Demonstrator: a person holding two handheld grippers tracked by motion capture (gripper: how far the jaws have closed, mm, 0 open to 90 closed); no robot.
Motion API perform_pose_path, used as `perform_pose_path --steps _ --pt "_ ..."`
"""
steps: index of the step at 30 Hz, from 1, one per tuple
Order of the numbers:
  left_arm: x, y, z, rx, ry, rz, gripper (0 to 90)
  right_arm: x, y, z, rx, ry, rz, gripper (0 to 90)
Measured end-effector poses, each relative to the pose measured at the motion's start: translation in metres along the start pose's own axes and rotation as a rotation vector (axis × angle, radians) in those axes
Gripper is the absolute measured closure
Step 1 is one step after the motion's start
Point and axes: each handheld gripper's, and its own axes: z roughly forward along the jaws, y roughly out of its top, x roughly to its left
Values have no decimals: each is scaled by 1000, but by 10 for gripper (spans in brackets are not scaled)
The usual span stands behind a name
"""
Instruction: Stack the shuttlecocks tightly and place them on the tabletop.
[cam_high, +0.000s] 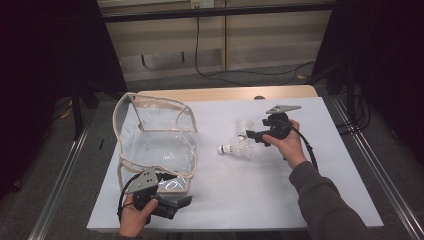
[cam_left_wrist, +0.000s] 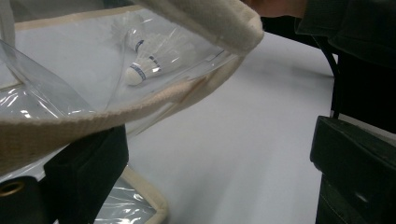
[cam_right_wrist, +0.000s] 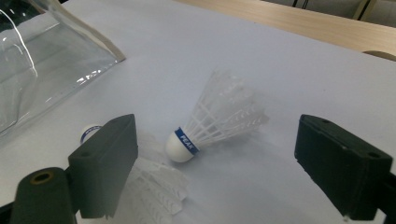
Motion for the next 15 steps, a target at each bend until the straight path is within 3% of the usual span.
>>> perform_pose_path --steps 15 --pt "0 0 0 -1 2 -1 46 -3 9 8 14 -11 -10 120"
